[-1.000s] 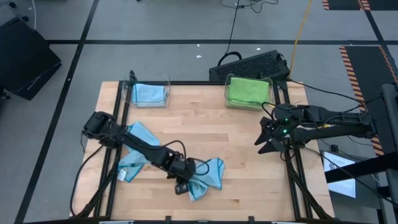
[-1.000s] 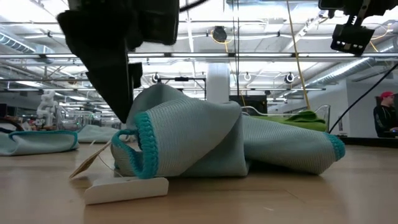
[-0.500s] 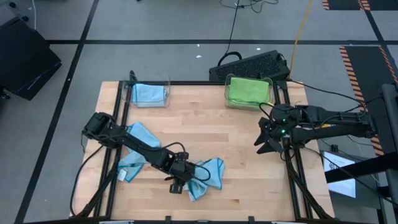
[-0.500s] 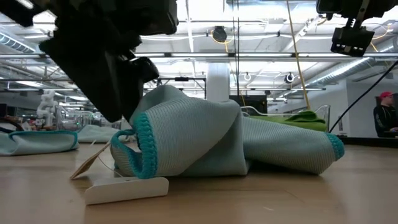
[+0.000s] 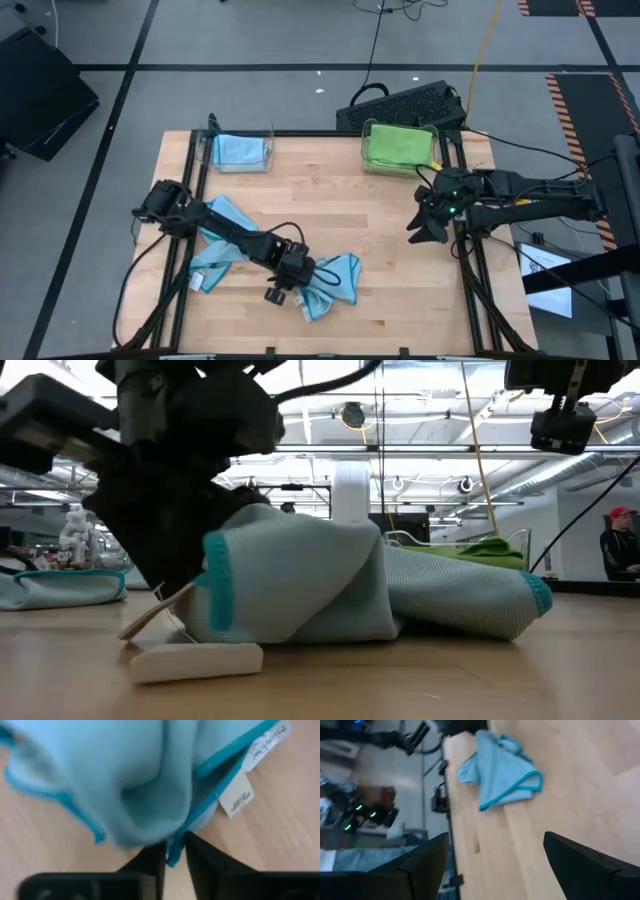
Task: Sort microfiber towel by color & place in baskets
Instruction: Fold the right blue towel
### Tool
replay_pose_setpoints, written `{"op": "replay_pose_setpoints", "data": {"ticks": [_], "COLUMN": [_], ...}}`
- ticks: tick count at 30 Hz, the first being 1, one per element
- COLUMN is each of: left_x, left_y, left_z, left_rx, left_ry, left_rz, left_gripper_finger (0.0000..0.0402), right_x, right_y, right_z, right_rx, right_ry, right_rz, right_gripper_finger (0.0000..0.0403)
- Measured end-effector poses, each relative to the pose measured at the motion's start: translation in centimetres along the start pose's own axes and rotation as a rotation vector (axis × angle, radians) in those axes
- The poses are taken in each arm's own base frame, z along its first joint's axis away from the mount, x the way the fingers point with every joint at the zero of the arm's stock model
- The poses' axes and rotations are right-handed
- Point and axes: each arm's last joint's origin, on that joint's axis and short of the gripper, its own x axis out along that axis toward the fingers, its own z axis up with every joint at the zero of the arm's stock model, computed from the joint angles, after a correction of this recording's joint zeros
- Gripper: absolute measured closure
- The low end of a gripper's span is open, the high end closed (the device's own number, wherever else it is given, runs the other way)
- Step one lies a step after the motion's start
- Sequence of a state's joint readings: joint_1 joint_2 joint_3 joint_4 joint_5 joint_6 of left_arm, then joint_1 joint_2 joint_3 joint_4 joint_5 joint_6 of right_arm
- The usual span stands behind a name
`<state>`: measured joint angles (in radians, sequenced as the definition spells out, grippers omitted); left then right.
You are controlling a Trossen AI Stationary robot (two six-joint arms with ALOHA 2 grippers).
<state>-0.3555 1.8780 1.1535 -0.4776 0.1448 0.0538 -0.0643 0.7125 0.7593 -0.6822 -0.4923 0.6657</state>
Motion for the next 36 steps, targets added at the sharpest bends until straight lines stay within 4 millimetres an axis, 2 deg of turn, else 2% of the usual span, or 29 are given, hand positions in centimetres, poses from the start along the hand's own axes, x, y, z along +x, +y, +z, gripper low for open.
{"op": "replay_pose_setpoints", "data": {"ticks": [4,7,9,14,20,27,31,36], "left_x": [0.1,-0.2,-1.1,-5.4,-12.0,-18.8,-21.5,-23.8], "left_y": [0.1,0.4,0.5,0.5,1.6,2.6,2.5,2.4], "left_z": [0.0,-0.1,-0.4,-1.5,-1.6,-1.9,-0.9,0.7], "left_rx": [0.051,0.041,0.018,-0.006,-0.045,-0.329,-0.465,-0.599], "left_ry": [0.004,0.014,0.029,0.083,-0.126,-0.384,-0.487,-0.537], "left_rz": [0.012,0.017,0.021,0.067,0.135,0.197,0.180,0.180], "left_gripper_finger": [0.0391,0.0393,0.0397,0.0398,0.0399,0.0400,0.0400,0.0401], "right_x": [0.1,0.1,0.1,-0.1,-0.4,-0.4,-0.3,-0.3], "right_y": [-0.2,-0.2,-0.1,0.5,1.0,1.2,1.3,1.4], "right_z": [0.2,0.5,0.8,1.9,2.8,2.8,2.7,2.5], "right_rx": [0.097,0.195,0.239,0.281,0.263,0.127,0.025,-0.095], "right_ry": [-0.042,-0.113,-0.163,-0.312,-0.455,-0.411,-0.371,-0.334], "right_rz": [-0.054,-0.089,-0.096,-0.056,-0.038,-0.018,0.000,0.020], "right_gripper_finger": [0.0089,0.0089,0.0089,0.0089,0.0089,0.0089,0.0089,0.0089]}}
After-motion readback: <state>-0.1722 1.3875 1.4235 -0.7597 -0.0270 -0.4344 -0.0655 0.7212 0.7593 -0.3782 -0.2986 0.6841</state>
